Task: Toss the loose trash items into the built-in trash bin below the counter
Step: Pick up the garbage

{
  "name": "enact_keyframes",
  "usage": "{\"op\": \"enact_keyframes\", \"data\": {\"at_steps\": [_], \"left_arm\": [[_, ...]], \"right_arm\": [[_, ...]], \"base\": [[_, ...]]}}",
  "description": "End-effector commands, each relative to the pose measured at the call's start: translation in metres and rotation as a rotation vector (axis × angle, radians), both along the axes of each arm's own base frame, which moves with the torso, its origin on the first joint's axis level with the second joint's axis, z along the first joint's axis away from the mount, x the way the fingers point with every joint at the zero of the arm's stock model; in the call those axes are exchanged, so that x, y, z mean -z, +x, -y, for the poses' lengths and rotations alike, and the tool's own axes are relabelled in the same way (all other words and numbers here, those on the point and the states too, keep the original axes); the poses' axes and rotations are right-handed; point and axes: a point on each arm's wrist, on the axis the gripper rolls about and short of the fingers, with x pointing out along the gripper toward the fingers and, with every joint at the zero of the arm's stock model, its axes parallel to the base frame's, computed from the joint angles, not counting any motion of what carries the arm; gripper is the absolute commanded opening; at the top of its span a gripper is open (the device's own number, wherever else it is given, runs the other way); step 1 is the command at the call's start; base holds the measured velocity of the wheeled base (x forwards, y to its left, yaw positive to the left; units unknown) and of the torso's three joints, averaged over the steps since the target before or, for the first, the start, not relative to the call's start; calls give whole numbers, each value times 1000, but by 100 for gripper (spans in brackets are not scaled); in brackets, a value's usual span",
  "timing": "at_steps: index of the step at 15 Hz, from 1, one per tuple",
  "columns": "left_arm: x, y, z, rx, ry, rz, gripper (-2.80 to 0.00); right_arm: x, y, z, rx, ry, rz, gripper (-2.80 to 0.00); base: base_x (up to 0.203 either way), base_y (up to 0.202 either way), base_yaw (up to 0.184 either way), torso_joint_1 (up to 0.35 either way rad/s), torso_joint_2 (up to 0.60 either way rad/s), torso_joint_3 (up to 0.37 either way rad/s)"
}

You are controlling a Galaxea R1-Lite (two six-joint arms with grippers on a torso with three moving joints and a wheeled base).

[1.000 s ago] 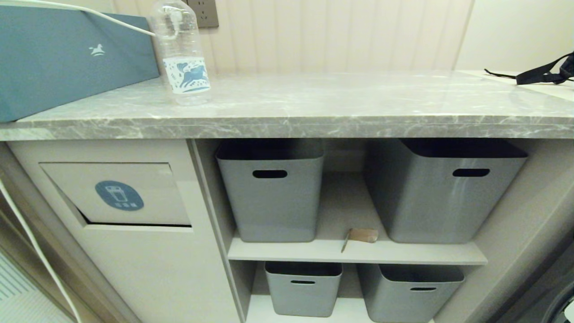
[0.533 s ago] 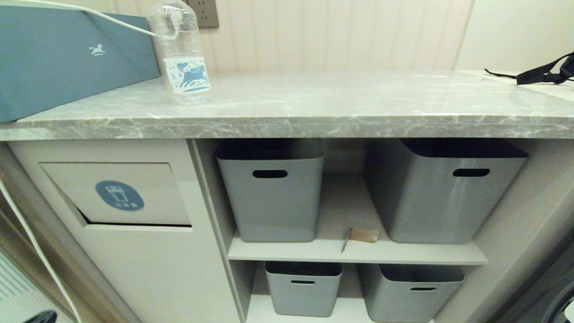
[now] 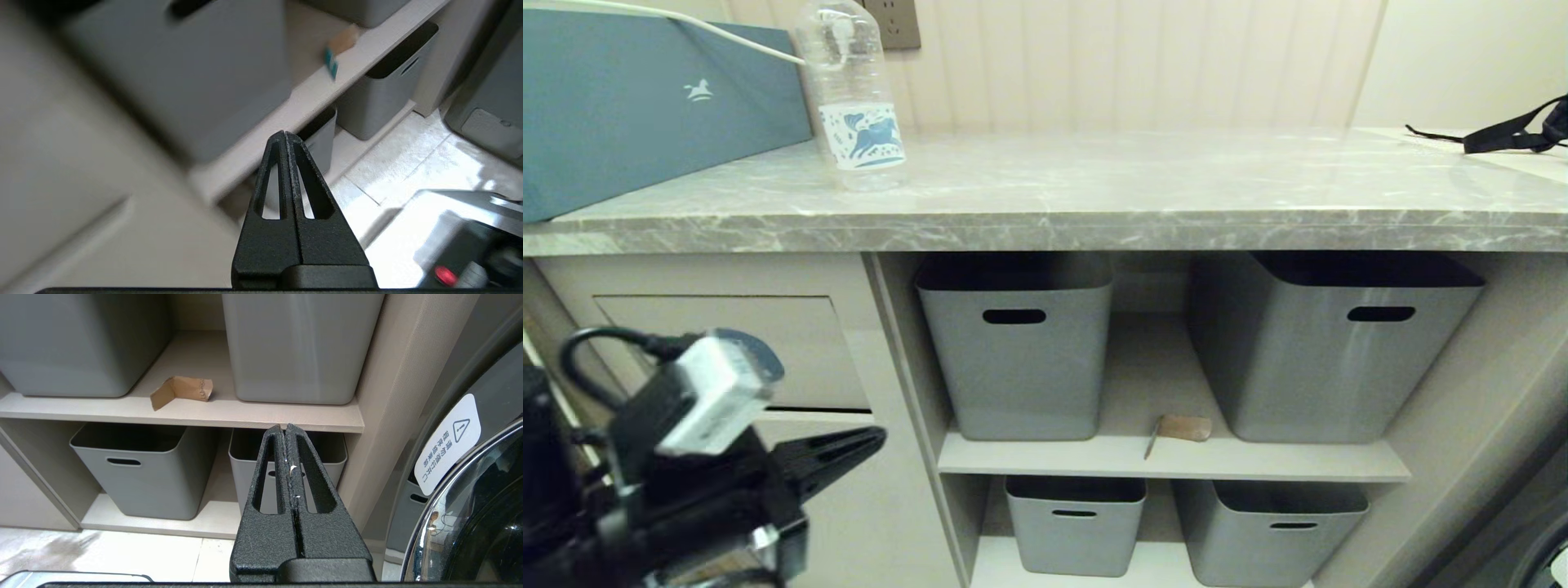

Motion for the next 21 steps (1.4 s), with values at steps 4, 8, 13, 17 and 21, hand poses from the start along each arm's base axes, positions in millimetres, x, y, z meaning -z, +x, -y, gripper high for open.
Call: {"op": "enact_keyframes", "data": {"at_steps": [4,8,13,17,21], "left_arm": [[27,74,83,289,9,35,-280],[50,62,104,384,7,-6,-280],[99,78,141,392,40,-50,-280],[151,98,170,337,68,-51,-280],[169,127,197,300,35,-1,-280]], "right_arm": [[0,0,0,-1,-1,1,-280],[0,0,0,-1,-1,1,-280],[0,0,0,-1,-1,1,-280],[0,0,0,-1,-1,1,-280],[0,0,0,-1,-1,1,-280]], "base": [[0,0,0,0,0,0],[0,0,0,0,0,0],[0,0,0,0,0,0],[0,0,0,0,0,0],[0,0,0,0,0,0]]}}
